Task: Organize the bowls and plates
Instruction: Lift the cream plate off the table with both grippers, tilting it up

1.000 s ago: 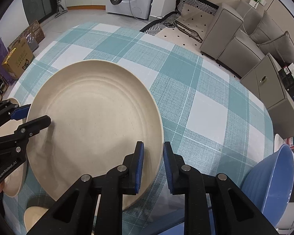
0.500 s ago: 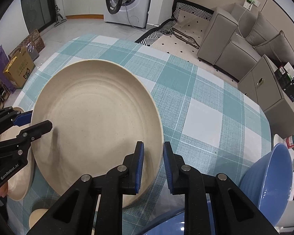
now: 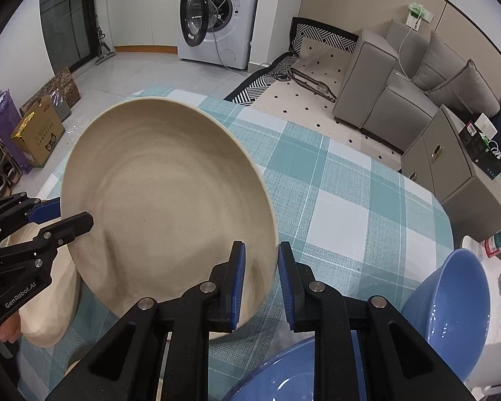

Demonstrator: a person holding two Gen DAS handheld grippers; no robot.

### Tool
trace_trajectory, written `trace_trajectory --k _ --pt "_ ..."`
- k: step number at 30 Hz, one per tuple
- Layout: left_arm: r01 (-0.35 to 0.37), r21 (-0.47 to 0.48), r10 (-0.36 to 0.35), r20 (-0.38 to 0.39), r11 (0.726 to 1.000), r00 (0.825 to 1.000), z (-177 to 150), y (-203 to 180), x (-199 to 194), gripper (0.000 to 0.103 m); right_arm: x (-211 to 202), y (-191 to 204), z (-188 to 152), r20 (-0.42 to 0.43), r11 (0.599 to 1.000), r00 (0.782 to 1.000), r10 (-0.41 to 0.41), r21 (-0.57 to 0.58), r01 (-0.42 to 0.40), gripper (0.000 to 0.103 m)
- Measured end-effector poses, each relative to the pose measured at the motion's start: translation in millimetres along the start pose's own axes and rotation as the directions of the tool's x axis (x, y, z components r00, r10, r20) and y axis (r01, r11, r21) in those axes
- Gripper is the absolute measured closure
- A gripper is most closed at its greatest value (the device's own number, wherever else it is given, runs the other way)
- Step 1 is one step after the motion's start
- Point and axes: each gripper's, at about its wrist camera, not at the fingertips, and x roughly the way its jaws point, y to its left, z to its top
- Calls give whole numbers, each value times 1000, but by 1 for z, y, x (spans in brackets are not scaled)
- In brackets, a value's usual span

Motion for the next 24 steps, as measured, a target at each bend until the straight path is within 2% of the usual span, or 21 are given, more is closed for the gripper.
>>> trace_trajectory --k 14,24 --pt "-12 8 11 86 1000 996 -6 -2 -48 76 -53 15 -9 72 1000 997 8 -16 -7 83" --pt "-23 11 22 124 1000 992 -23 -7 -80 76 -97 25 -32 132 999 991 33 -14 -32 83"
